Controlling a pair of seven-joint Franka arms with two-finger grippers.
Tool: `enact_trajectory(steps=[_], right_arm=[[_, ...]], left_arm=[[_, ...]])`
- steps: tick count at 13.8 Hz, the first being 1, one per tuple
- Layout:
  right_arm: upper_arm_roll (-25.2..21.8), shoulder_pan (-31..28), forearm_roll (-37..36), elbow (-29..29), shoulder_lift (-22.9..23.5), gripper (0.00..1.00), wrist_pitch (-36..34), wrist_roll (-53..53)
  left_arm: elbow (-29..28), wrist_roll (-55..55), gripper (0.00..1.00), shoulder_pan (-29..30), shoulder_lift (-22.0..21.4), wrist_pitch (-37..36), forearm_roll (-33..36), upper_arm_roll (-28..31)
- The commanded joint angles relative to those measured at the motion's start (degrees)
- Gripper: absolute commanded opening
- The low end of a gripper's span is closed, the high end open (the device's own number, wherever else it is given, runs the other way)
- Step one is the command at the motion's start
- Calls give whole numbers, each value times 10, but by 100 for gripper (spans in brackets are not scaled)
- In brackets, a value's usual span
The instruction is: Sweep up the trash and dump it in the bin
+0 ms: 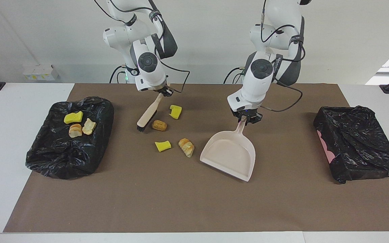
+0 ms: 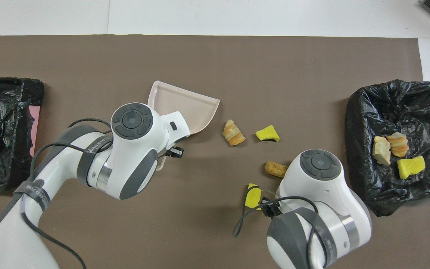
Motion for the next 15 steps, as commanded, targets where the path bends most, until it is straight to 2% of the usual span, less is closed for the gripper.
enact_trajectory(steps=[1, 4, 6, 8, 11, 15], right_arm=[[6, -5, -5, -3, 7, 0, 39, -35], [7, 2, -2, 33, 44, 0, 41, -56], [7, 11, -1, 74, 83, 0, 41, -59], [7, 10, -6, 107, 105, 0, 41, -83], [6, 0, -11, 138, 127, 0, 39, -182], [7, 10, -19, 156, 155, 0, 44, -209]], left_arm=[[-20, 95, 0, 19, -24, -9, 10, -3], [-45, 227, 0, 40, -36, -1, 18, -3], [-74, 290, 0, 40, -49, 31, 60, -3], [-99, 315, 0, 39, -62, 48, 79, -4], [-128, 369, 0, 32, -71, 58, 106, -5], [-161, 368, 0, 11, -75, 104, 107, -7]])
